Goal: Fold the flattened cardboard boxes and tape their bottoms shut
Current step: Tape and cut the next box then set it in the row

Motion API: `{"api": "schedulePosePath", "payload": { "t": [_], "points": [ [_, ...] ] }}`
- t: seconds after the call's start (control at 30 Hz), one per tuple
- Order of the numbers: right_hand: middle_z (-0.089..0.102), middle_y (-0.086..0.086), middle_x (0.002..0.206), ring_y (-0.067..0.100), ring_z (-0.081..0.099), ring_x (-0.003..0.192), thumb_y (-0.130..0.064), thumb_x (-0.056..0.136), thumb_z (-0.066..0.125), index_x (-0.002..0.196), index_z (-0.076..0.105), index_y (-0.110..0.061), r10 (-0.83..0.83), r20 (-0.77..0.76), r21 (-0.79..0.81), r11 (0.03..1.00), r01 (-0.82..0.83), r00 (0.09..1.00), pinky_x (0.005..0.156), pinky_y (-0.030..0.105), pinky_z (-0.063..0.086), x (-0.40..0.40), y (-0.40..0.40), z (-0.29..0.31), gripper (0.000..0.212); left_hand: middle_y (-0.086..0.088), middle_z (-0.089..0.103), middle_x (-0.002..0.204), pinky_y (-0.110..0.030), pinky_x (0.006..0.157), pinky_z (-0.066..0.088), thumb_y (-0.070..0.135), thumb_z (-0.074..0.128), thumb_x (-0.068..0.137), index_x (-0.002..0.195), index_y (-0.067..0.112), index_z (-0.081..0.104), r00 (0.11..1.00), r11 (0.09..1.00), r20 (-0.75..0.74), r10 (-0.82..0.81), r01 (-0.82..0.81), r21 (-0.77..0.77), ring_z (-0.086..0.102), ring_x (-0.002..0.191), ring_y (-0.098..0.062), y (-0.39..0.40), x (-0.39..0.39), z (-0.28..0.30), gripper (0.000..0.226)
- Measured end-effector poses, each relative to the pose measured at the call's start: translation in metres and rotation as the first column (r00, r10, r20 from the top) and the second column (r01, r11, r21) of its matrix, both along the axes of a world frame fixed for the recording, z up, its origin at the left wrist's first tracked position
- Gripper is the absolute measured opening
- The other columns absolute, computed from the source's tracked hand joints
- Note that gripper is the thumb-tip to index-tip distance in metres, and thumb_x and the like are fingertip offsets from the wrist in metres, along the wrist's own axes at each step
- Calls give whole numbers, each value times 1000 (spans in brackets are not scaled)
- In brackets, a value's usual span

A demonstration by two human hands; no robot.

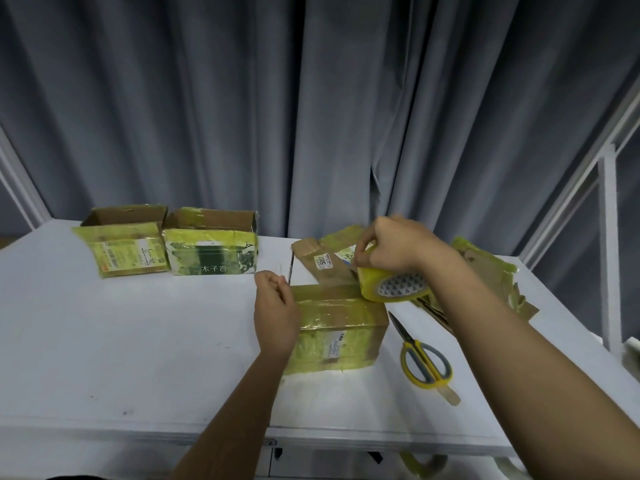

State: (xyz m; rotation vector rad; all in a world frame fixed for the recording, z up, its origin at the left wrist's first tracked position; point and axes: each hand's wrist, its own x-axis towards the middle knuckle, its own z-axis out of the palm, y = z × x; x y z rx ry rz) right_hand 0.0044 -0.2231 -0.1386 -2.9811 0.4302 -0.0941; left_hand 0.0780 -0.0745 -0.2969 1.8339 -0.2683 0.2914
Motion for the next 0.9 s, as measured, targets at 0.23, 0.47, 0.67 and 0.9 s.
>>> {"api": "schedulePosePath", "payload": {
  "t": [0.23,0.47,0.67,0.9],
  "points": [
    [65,-9,95,13,57,81,-47,80,66,85,74,-33,40,6,65,997,-40,999,62,26,39,6,12,-8,17,-7,53,76,-34,56,38,17,35,100,93,14,37,1000,999,20,-8,8,41,53,65,-24,-1,3,-3,8],
    [67,-9,102,15,58,87,-50,80,66,87,73,-34,11,-11,50,999,-10,1000,64,27,41,9,8,-10,19,-3,59,76,-12,61,42,20,37,101,97,14,38,986,961,-154,-64,20,-275,58,70,-9,7,-3,8,7],
    [67,-6,104,18,59,91,-49,80,67,88,72,-33,-10,-19,29,1000,10,1000,70,30,45,12,9,-10,19,-4,56,71,-29,79,50,14,48,97,88,14,47,939,859,-317,-129,-54,-510,56,70,-15,38,-6,11,8],
    [63,-1,108,19,54,89,-50,81,66,98,69,-29,-18,-59,-71,997,14,998,70,29,39,19,23,-10,27,-8,63,73,-27,72,51,31,53,96,76,11,57,856,899,-479,-195,-40,-436,58,68,-16,49,3,-10,29]
  ]
}}
